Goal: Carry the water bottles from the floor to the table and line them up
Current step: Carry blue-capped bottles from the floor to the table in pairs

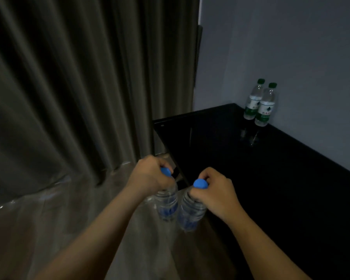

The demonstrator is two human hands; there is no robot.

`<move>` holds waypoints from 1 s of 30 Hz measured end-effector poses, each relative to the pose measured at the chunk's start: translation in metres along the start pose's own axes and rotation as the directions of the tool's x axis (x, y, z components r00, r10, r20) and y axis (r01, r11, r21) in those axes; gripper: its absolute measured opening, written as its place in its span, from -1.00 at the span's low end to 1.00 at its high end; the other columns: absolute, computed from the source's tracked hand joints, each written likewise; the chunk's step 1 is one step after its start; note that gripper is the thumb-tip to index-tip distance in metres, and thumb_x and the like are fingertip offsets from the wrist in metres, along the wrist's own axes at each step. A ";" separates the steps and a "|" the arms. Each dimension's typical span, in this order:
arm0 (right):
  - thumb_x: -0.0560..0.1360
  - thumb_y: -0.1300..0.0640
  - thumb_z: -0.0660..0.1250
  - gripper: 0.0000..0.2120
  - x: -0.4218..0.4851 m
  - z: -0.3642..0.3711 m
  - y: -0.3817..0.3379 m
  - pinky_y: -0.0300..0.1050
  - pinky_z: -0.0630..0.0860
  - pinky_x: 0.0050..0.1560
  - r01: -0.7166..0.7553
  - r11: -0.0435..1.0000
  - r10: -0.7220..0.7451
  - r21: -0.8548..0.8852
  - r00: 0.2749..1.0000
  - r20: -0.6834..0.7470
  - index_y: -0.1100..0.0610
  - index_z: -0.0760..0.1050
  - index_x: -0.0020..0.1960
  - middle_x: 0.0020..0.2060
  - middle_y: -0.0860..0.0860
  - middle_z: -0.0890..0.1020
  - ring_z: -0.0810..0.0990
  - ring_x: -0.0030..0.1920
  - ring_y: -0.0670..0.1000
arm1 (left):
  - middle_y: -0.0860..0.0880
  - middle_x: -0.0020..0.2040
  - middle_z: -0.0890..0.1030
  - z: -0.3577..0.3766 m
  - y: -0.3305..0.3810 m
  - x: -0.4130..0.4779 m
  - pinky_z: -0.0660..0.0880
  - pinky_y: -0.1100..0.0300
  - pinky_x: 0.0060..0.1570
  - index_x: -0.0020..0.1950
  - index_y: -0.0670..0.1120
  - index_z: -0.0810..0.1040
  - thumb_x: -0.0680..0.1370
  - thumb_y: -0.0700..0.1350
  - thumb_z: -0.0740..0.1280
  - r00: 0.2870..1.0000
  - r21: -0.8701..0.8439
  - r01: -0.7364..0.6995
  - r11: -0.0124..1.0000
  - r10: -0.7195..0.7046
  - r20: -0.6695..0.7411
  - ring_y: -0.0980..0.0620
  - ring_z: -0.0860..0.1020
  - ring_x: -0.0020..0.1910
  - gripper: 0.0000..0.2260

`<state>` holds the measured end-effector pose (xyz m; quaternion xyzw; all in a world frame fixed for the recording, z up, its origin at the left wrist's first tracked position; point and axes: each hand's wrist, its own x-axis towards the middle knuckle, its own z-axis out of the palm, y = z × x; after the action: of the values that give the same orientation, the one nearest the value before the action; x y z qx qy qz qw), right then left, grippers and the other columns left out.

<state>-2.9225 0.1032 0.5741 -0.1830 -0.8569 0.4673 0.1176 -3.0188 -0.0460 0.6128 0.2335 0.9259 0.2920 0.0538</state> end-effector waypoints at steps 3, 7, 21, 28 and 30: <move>0.18 0.13 0.46 -0.78 0.045 -0.014 0.000 -0.36 0.34 -0.53 0.031 0.999 -0.027 0.033 0.995 -0.098 0.02 0.41 -0.32 -0.51 -0.11 0.49 0.46 -0.47 -0.24 | 0.11 -0.25 0.56 -0.007 0.019 0.051 0.40 0.32 -0.17 -0.19 0.03 0.64 0.28 -0.12 0.45 0.997 -0.024 -0.080 0.996 0.080 -0.021 0.17 0.53 -0.19 -0.86; 0.16 0.12 0.48 -0.76 0.098 -0.027 0.001 -0.37 0.34 -0.56 0.029 0.999 -0.019 0.037 0.972 -0.232 0.04 0.41 -0.33 -0.51 -0.21 0.53 0.46 -0.49 -0.24 | 0.15 -0.25 0.54 -0.006 0.035 0.114 0.35 0.40 -0.29 -0.23 0.07 0.59 0.26 -0.11 0.47 0.974 -0.071 -0.225 0.972 0.225 -0.002 0.22 0.49 -0.25 -0.85; 0.22 0.09 0.49 -0.76 0.209 -0.059 0.026 -0.21 0.45 -0.39 -0.193 0.981 0.158 0.003 0.793 -0.588 0.02 0.41 -0.30 -0.39 -0.09 0.55 0.53 -0.36 -0.11 | 0.11 -0.19 0.41 0.048 0.066 0.280 0.38 0.29 -0.21 -0.21 0.06 0.57 0.27 -0.16 0.47 0.875 -0.249 -0.403 0.881 0.450 0.177 0.11 0.46 -0.16 -0.82; 0.30 -0.12 0.41 -0.71 0.224 -0.051 0.037 -0.15 0.41 -0.31 -0.212 0.968 0.085 -0.133 0.781 -0.618 -0.07 0.30 -0.24 -0.27 -0.10 0.48 0.50 -0.23 -0.07 | 0.12 -0.11 0.43 0.072 0.067 0.295 0.40 0.23 -0.09 -0.12 0.11 0.54 0.33 -0.11 0.45 0.848 -0.323 -0.457 0.829 0.515 0.123 0.09 0.47 -0.07 -0.80; 0.29 -0.11 0.41 -0.71 0.225 -0.045 0.043 -0.19 0.36 -0.24 -0.196 0.979 0.115 -0.064 0.778 -0.618 -0.03 0.33 -0.19 -0.19 -0.07 0.42 0.45 -0.14 -0.05 | 0.10 -0.10 0.45 0.083 0.060 0.293 0.37 0.28 -0.08 -0.09 0.09 0.52 0.38 -0.12 0.44 0.834 -0.359 -0.475 0.803 0.542 0.109 0.09 0.46 -0.04 -0.81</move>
<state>-3.1004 0.2537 0.5684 -0.4011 -0.7822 0.3368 0.3373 -3.2347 0.1758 0.5895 0.4913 0.7587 0.4147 0.1054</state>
